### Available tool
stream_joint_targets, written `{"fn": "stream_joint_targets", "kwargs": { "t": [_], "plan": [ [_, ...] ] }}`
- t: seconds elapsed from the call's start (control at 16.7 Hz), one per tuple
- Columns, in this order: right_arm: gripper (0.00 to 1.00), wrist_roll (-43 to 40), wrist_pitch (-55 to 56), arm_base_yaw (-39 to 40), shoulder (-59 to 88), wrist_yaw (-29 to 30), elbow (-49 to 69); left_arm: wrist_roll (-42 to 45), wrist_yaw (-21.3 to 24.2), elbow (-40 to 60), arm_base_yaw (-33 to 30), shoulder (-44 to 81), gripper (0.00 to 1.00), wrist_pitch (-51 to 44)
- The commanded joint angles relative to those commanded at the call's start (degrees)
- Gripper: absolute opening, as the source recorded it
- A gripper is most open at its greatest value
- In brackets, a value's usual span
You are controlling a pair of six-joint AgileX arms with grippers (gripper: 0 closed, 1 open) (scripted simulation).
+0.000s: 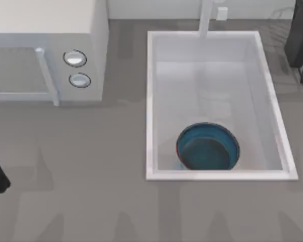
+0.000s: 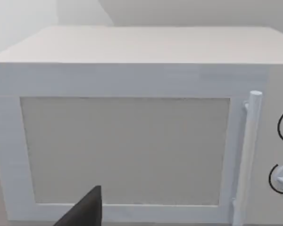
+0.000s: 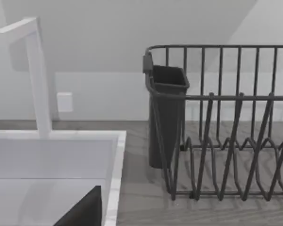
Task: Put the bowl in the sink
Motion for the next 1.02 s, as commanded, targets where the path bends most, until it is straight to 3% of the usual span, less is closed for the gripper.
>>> {"fn": "stream_joint_targets", "kwargs": {
  "t": [0.24, 0.48, 1.02],
  "plan": [
    [1.0, 0.48, -1.05, 0.48, 1.75, -0.08, 1.72, 0.0, 0.0, 0.0, 0.0, 0.0, 1.0, 0.0],
    [1.0, 3.13, -7.08, 2.85, 12.52, -0.23, 11.79, 0.0, 0.0, 0.0, 0.0, 0.0, 1.0, 0.0],
    [1.0, 12.48, -32.39, 11.38, 66.0, 0.26, 48.87, 0.0, 0.0, 0.0, 0.0, 0.0, 1.0, 0.0]
  ]
}}
